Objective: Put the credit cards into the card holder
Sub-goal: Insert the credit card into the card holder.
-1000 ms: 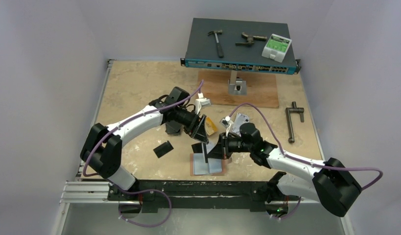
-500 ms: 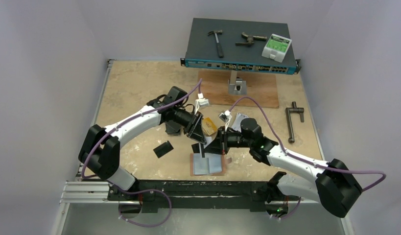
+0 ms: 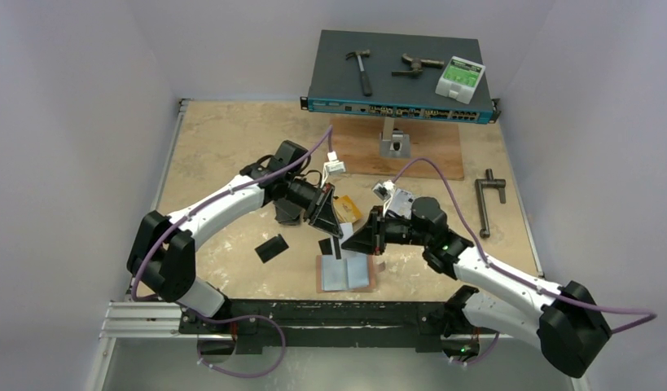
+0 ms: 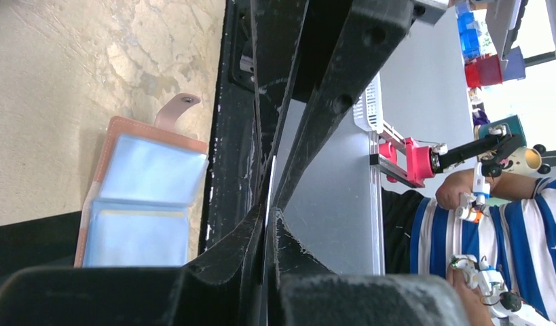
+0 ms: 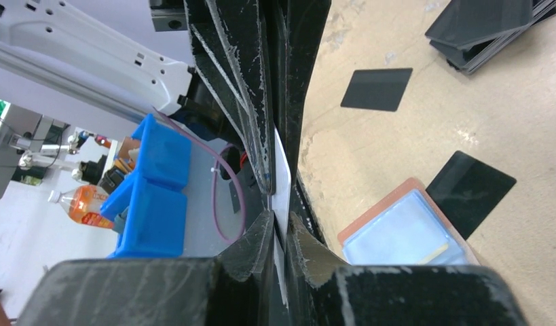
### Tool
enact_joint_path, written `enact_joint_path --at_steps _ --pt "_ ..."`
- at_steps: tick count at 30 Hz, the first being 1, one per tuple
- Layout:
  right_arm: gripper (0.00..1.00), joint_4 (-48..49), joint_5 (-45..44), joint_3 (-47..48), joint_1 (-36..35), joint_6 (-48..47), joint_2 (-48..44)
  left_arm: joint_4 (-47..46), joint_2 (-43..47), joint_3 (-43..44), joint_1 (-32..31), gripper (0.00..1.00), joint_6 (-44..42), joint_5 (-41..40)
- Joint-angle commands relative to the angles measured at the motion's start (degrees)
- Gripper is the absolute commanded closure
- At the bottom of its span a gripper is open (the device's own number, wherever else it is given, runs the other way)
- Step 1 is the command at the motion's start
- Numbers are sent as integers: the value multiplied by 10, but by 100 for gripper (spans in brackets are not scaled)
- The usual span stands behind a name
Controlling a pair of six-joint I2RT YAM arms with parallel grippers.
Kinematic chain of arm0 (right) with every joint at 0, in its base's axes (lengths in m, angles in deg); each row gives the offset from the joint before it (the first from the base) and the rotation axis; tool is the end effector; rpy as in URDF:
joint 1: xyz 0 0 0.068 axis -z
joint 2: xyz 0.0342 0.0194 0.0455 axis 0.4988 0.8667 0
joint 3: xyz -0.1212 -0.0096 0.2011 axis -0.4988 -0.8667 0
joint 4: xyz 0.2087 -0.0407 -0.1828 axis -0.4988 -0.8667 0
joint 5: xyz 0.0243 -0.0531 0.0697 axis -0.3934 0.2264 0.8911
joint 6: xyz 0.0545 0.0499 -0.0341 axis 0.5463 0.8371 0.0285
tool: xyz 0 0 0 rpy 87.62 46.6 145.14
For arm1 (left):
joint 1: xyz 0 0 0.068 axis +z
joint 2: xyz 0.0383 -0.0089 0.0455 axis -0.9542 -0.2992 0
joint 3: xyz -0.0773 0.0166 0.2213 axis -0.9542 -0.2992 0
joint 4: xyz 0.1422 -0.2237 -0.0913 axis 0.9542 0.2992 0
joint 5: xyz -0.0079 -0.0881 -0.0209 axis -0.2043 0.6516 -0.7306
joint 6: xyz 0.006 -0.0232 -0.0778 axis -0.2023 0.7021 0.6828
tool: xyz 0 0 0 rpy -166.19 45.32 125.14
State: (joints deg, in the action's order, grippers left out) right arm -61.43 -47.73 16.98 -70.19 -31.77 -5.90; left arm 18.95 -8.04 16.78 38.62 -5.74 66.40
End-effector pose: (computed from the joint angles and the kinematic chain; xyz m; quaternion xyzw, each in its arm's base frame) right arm 0.1870 0.2163 0.1872 -0.2203 0.7278 0.5770 0.2982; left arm 0.2453 -0.2439 0.2057 0.3565 0.7260 -0.5847 0.0632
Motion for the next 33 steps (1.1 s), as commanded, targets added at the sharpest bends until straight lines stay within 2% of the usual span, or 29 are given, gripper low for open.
enact_joint_path --at_steps 1,8,14,20,22,24,26,28,30,33 --pt "90 25 19 -8 24 9 -40 14 18 17 11 97 -1 21" --pt "90 136 96 -13 78 77 -35 11 15 37 11 96 11 37" --pt "92 210 116 -16 81 117 -7 -6 15 43 11 95 29 35" --pt "100 222 121 -17 81 128 16 -18 13 49 11 92 41 24" --pt "100 218 113 -21 81 129 19 -21 13 51 11 85 44 15" --pt "100 150 90 -14 81 103 25 -9 14 55 11 68 32 -8" --pt "100 51 63 -10 80 65 39 65 16 73 11 56 -46 -46" --pt "100 3 45 -35 78 48 47 148 22 94 11 44 -145 -94" --pt "100 -13 25 -68 72 45 44 211 34 96 10 41 -246 -152" --pt "100 -25 -22 -106 54 43 31 228 66 55 3 40 -381 -245"
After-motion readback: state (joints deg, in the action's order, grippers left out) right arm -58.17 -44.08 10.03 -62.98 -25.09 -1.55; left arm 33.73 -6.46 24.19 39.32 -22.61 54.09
